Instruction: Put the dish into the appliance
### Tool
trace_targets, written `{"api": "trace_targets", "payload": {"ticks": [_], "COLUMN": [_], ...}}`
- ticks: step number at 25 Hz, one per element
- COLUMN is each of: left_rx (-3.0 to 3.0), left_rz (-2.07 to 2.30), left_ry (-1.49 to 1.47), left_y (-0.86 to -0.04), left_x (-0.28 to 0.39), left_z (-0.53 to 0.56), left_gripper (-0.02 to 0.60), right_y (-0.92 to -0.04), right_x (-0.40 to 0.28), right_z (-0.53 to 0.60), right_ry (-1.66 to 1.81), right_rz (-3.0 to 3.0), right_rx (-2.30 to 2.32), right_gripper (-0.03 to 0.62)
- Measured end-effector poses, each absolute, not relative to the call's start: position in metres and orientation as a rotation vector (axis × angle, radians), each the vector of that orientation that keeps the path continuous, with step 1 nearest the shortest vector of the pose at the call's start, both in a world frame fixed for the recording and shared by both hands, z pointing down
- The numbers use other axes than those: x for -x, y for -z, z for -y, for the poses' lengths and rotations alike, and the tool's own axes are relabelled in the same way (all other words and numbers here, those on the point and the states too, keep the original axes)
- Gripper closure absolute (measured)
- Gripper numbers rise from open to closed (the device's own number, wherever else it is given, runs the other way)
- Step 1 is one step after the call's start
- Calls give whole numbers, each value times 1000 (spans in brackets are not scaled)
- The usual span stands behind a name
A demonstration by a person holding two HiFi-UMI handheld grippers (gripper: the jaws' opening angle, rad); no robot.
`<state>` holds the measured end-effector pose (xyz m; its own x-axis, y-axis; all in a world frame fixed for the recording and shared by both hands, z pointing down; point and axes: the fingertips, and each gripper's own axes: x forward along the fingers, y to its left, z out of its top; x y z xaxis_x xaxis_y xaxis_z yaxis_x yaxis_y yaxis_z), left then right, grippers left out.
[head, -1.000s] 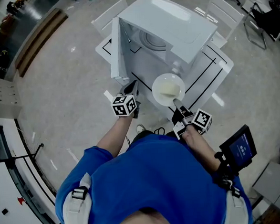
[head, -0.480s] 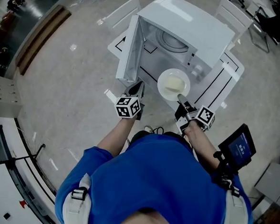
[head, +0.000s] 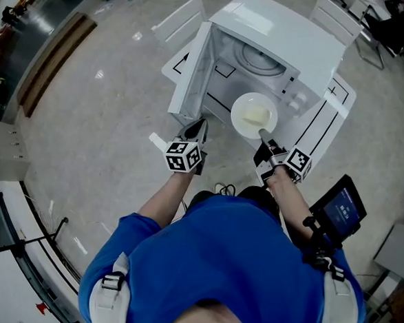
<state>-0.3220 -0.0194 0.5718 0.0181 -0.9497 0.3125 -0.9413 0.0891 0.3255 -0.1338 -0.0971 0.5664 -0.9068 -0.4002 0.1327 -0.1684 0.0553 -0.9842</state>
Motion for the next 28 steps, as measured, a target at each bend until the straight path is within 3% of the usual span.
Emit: {"api": "trace_targets", "payload": {"ticks": [28], "left_rx": [-1839], "left_rz": [1871], "left_ry": [-13], "left_y": [-578], "left_x": [339], "left_z": [22], "left_gripper": [575], "right_y": [-620], "right_x": [221], "right_z": [214], "right_ry": [2039], "right_rz": [-1867], "right_rx": [750], "right_gripper": [582]}}
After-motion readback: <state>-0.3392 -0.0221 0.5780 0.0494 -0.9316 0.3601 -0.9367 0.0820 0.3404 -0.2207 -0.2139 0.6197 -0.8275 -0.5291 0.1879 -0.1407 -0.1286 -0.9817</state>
